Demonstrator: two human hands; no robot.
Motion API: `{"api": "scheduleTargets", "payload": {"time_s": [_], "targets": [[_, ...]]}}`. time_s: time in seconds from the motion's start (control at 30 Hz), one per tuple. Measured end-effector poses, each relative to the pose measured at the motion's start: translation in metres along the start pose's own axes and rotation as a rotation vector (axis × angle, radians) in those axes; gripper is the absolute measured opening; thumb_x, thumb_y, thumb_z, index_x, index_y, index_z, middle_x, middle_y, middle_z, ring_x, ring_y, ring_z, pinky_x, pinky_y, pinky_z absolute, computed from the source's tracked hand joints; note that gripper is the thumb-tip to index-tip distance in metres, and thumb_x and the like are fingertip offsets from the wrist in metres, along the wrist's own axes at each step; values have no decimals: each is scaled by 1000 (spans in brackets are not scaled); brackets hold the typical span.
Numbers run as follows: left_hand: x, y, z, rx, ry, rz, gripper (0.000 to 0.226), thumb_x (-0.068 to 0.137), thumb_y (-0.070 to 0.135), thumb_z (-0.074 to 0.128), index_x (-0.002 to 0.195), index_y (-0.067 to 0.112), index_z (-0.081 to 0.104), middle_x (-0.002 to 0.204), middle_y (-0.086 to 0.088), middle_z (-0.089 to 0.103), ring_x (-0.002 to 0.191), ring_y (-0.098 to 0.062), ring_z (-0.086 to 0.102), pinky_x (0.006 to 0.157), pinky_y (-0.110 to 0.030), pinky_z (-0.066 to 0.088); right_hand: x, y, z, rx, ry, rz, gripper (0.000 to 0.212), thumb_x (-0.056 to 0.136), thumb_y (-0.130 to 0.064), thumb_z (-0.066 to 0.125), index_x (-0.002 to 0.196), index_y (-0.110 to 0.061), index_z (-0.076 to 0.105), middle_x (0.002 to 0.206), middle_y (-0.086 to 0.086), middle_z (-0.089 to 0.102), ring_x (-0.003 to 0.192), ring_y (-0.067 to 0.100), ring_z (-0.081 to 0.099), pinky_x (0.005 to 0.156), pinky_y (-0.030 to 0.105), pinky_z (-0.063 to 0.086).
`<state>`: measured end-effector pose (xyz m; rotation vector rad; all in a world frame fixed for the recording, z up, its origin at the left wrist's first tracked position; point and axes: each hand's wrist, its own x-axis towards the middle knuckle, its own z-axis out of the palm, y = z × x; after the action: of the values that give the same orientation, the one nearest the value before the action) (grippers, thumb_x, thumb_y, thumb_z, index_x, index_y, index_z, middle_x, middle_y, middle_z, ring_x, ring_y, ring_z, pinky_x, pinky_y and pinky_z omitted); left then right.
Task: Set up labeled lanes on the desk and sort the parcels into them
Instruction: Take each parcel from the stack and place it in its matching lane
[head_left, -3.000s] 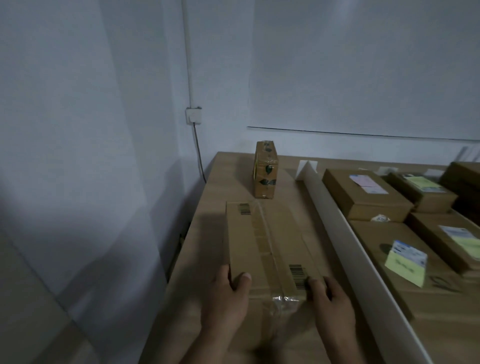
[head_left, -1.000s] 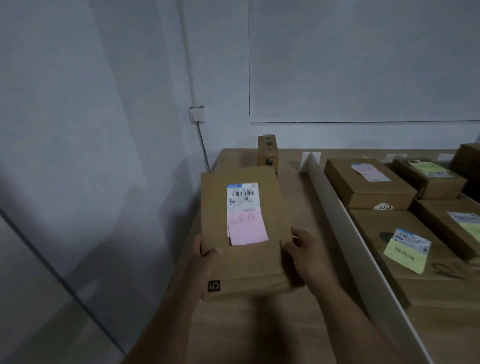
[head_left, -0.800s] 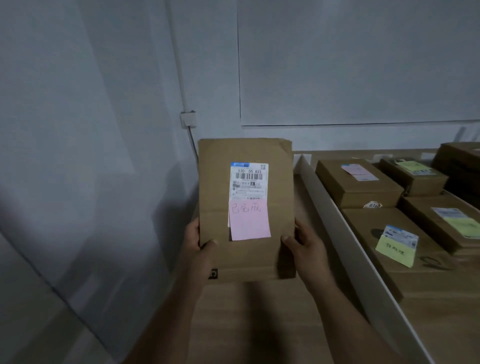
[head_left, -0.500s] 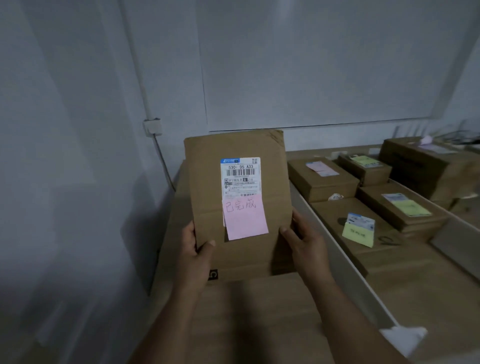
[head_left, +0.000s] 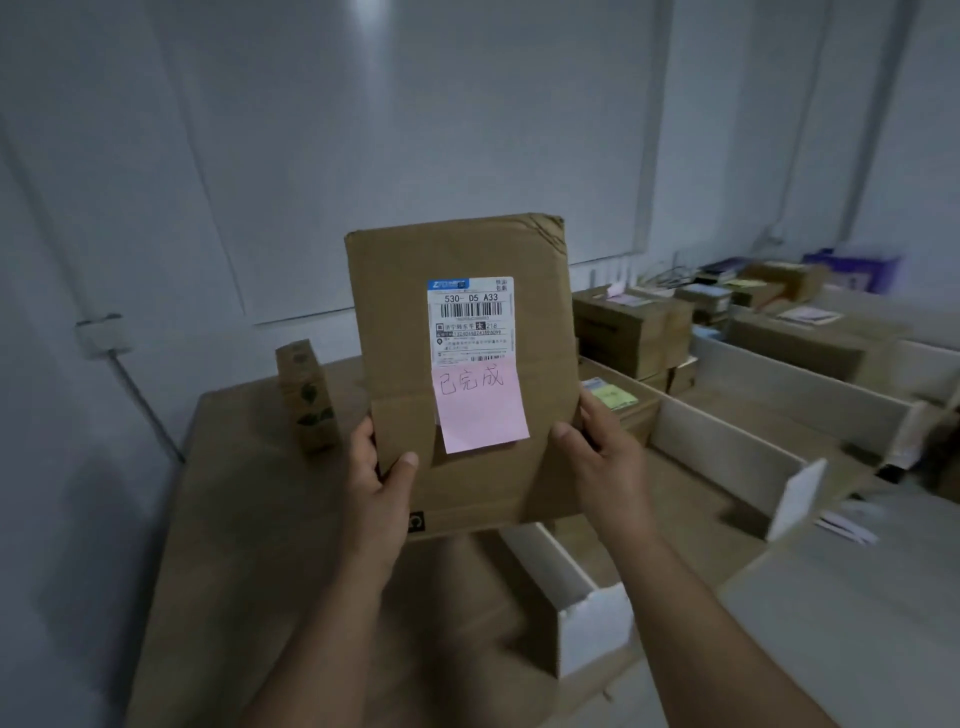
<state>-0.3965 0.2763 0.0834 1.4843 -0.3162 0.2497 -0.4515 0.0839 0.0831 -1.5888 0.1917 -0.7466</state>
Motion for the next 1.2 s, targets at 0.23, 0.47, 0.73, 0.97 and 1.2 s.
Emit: {"api": "scheduleTargets", "payload": {"time_s": [0.23,0.47,0.73,0.97,1.2], "targets": [[-26,24,143,-46,-157,18,47,94,5,50,131,32,38,122,12,57,105,2,54,85,-20,42,21,-18,-146,-62,184,-42,51,90,-16,62,137,-33,49,129,-15,60,118,1,54,101,28,44],[-68,34,307,-121,-306,15,45,94,3,49,128,31,40,123,6,58,112,-10,55,91,-29,45,38,-21,-307,-143,349,-46,51,92,-16,59,136,-38,48,126,-19,57,111,2,53,88,19,43],[-105,22,446,-148,-444,-21,44,95,10,51,131,32,38,129,7,55,118,-12,52,94,-32,45,54,-4,-441,-193,496,-26,52,91,-15,61,137,-35,48,129,-9,60,118,9,55,101,35,47],[-103,12,544,-178,-499,-27,46,95,7,49,128,36,38,122,9,58,112,-9,55,82,-21,45,95,22,-519,-242,599,-39,53,88,-17,64,136,-36,50,125,-7,64,116,10,58,101,41,47],[-56,-16,636,-169,-470,-54,51,96,11,50,141,26,32,135,1,52,120,-18,53,79,-24,50,186,53,-571,-276,590,-29,52,89,-23,63,135,-43,48,129,-7,61,118,11,56,101,43,47]]}}
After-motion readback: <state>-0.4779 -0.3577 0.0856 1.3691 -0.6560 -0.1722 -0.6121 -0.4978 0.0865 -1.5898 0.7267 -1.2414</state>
